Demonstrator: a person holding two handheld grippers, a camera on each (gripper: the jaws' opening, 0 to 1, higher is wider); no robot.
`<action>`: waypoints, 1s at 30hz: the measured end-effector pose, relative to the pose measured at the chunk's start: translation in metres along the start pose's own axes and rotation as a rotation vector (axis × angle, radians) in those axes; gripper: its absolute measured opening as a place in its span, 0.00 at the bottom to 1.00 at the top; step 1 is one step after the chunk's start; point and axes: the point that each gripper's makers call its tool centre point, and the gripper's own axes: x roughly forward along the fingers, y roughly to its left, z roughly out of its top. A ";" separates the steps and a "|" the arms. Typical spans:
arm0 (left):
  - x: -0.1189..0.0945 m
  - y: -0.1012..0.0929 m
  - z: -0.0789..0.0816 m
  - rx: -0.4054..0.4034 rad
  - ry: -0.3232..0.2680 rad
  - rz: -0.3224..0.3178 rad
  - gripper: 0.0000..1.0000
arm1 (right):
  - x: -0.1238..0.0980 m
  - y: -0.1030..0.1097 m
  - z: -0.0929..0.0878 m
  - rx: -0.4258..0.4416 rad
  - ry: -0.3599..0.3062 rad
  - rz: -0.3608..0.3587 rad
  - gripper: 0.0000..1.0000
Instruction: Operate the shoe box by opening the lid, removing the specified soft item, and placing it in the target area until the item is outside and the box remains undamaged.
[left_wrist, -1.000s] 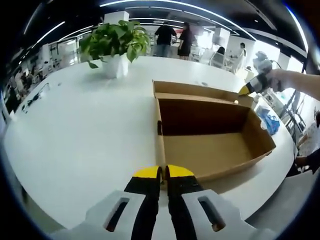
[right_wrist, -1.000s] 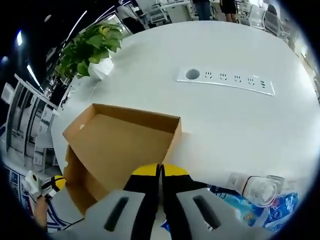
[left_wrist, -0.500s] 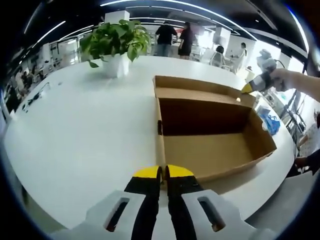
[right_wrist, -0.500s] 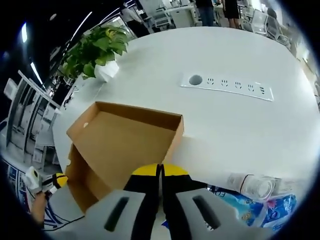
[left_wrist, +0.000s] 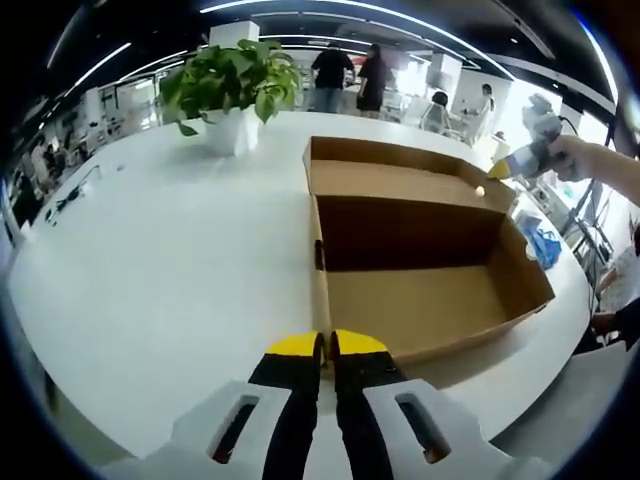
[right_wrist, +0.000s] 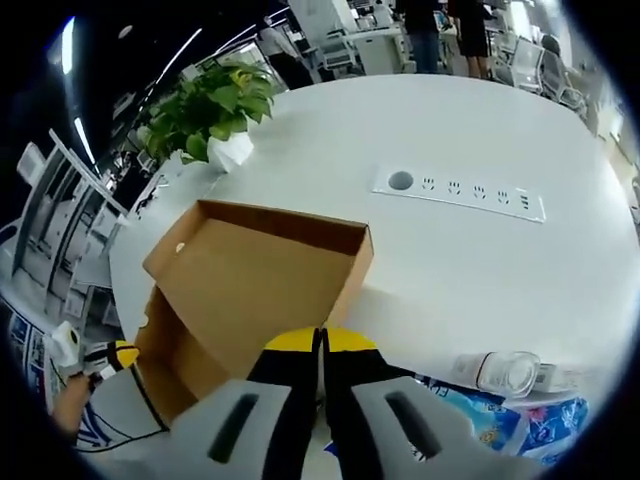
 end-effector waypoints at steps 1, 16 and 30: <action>0.000 0.000 0.000 0.001 -0.001 0.001 0.01 | -0.001 0.000 0.001 -0.007 -0.008 -0.001 0.00; 0.000 0.000 0.000 0.007 -0.010 0.010 0.01 | -0.014 0.002 0.004 -0.097 -0.103 -0.006 0.00; 0.000 -0.001 0.001 0.011 -0.016 0.016 0.00 | -0.033 0.014 0.004 -0.150 -0.199 -0.002 0.00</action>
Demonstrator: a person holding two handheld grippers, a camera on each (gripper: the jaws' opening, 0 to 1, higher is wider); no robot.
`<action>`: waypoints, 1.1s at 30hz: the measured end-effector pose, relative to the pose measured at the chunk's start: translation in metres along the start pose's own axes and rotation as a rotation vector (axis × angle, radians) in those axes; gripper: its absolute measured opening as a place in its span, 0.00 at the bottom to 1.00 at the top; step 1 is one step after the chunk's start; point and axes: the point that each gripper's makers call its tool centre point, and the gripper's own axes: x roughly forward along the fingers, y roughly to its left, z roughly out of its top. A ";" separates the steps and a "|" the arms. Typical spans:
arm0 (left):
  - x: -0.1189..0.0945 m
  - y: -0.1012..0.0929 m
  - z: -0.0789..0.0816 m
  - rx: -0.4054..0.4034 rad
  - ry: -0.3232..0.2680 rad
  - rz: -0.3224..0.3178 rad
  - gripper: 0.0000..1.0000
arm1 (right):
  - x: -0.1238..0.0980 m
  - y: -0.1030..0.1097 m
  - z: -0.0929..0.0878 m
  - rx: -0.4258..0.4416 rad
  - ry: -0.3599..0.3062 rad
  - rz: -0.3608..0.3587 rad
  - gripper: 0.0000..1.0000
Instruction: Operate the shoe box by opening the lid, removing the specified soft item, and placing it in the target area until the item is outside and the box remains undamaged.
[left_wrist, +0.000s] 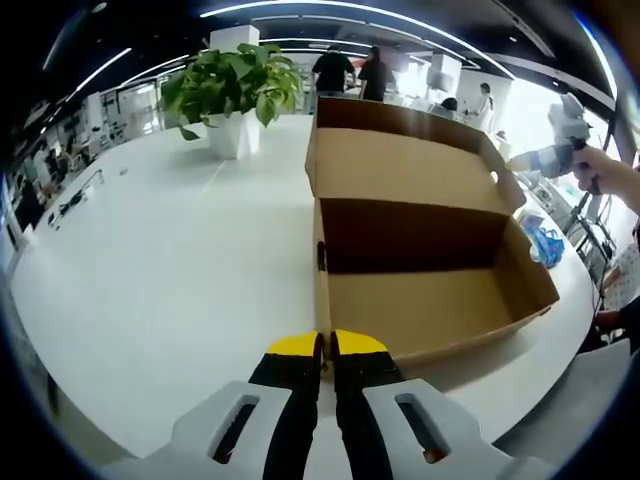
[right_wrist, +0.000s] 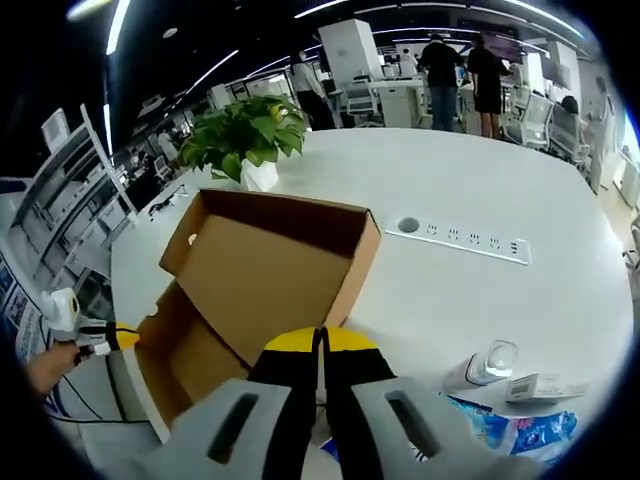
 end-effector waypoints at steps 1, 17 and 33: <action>0.000 0.000 0.000 -0.001 -0.001 0.000 0.01 | -0.001 0.001 0.000 0.001 -0.003 0.000 0.00; -0.001 0.000 0.000 -0.013 -0.021 -0.002 0.01 | -0.019 0.011 -0.005 -0.044 -0.078 -0.015 0.00; -0.001 -0.001 0.000 -0.013 -0.029 -0.019 0.01 | -0.040 0.025 -0.020 -0.028 -0.160 -0.030 0.00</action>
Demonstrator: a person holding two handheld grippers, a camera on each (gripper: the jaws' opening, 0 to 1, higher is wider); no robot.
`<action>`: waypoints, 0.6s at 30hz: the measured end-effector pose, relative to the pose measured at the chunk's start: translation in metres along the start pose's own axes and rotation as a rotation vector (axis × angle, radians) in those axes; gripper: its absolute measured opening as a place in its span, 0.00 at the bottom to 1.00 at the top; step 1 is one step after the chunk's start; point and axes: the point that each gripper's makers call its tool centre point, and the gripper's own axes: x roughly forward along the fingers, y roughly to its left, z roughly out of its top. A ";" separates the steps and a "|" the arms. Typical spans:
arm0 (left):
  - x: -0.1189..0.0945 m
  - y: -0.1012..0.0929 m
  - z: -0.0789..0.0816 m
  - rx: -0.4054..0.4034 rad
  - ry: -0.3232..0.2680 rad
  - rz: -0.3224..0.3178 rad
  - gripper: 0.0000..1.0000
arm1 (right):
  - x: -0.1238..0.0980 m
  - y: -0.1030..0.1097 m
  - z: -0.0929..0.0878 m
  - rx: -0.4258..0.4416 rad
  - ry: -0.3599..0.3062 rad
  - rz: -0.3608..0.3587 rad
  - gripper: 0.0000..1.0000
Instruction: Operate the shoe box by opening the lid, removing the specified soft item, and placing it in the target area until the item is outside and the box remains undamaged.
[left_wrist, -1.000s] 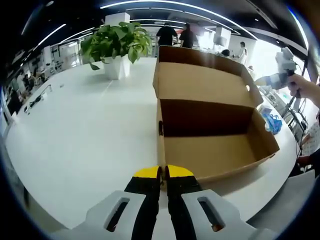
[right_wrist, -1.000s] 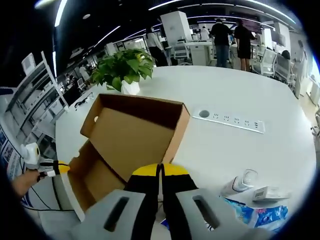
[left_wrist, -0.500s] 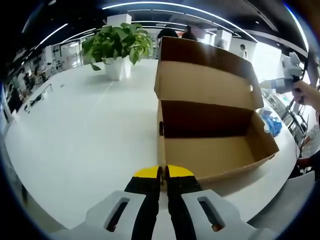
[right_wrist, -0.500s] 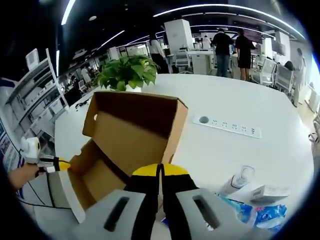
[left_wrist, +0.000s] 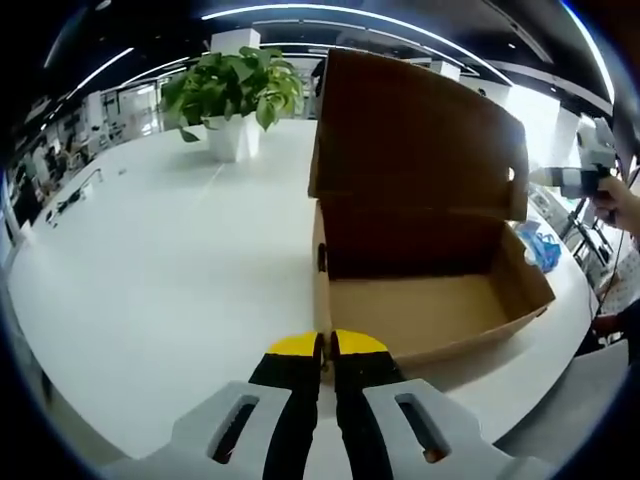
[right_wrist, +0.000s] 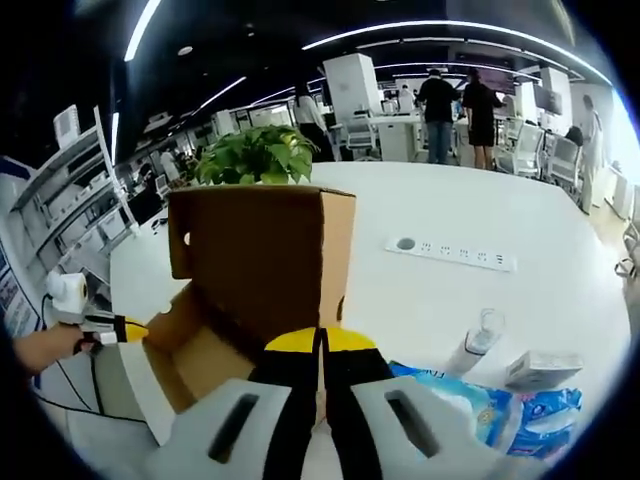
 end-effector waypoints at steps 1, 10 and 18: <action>0.000 0.000 0.000 -0.002 -0.002 -0.001 0.01 | -0.001 0.001 -0.001 0.001 -0.003 0.000 0.00; -0.001 0.000 0.000 -0.001 -0.005 -0.013 0.01 | -0.011 0.007 -0.010 0.060 -0.048 -0.016 0.00; -0.001 0.000 0.000 -0.009 -0.011 -0.029 0.01 | -0.018 0.014 -0.019 0.083 -0.070 -0.025 0.00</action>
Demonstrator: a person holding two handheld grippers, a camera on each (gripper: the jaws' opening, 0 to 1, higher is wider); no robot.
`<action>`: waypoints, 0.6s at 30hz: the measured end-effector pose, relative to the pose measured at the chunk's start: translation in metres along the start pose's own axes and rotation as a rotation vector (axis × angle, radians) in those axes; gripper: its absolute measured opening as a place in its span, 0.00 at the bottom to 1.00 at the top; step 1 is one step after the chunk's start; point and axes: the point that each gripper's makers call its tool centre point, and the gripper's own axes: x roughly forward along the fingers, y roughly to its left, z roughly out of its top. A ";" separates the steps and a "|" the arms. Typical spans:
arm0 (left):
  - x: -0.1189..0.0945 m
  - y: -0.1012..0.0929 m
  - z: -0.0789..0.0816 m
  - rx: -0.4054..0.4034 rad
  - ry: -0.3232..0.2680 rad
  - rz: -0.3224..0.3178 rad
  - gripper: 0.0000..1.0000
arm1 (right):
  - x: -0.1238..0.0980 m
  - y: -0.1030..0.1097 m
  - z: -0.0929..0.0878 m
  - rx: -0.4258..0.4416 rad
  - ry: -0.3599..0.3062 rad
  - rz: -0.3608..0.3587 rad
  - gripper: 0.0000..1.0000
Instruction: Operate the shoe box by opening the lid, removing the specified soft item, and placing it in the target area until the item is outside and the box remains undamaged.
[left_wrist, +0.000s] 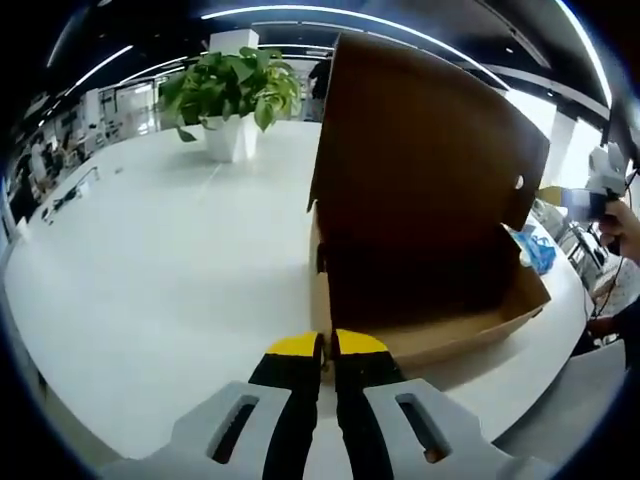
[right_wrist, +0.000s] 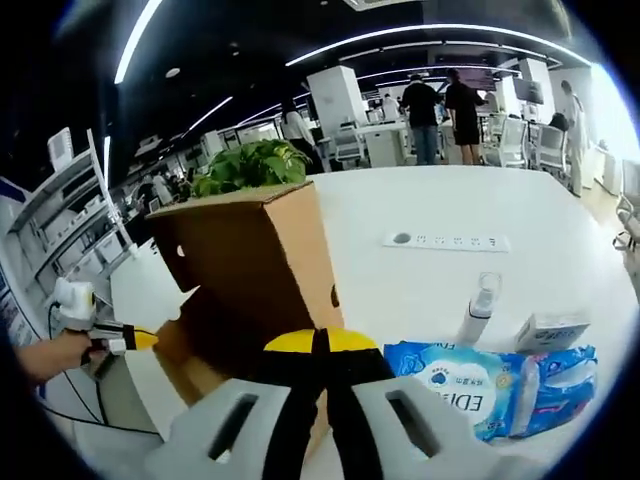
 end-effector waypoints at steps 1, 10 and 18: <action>0.000 0.000 0.000 -0.001 0.000 0.000 0.01 | -0.001 0.001 -0.001 0.000 -0.003 -0.003 0.00; -0.001 0.000 0.001 -0.003 -0.006 -0.016 0.01 | -0.006 0.004 -0.011 0.010 -0.018 -0.012 0.00; -0.001 0.000 0.001 -0.007 -0.026 -0.037 0.02 | -0.010 0.006 -0.019 0.006 -0.020 -0.009 0.01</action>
